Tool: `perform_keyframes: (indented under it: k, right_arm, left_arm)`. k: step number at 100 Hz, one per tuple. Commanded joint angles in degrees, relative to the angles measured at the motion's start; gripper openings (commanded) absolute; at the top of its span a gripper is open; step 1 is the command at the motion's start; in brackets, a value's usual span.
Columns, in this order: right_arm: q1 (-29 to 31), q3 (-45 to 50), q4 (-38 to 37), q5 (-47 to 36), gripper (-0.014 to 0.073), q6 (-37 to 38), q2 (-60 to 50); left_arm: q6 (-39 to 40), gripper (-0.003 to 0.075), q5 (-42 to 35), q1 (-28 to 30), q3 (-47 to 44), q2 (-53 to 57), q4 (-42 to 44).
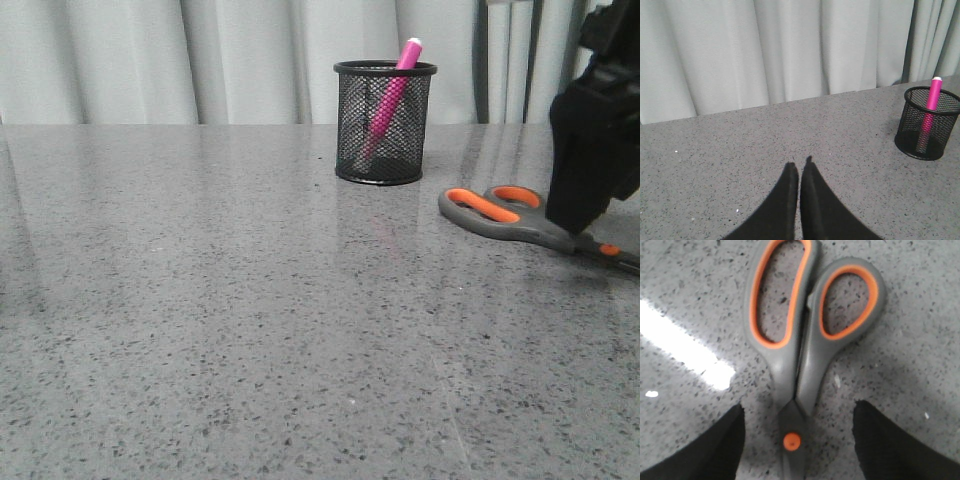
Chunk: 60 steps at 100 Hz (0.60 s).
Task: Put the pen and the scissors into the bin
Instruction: 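Lower the right gripper onto the scissors blade and close it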
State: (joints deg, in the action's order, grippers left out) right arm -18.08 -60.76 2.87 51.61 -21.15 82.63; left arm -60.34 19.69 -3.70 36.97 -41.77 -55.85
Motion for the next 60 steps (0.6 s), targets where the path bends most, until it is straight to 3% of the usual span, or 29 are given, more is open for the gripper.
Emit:
perform_keyframes:
  k: [1,60]
  right_arm:
    - [-0.1,-1.9,-1.2,-3.0,0.0421,0.2,-0.7]
    - [0.1,-1.9,-2.9,-5.8,0.0421,0.2,3.1]
  left_arm:
    - [0.7,-0.0019,-2.5,0.2,1.6,0.2,-2.4]
    - [0.7,-0.0019,-2.5,0.2,1.6,0.2,-2.4]
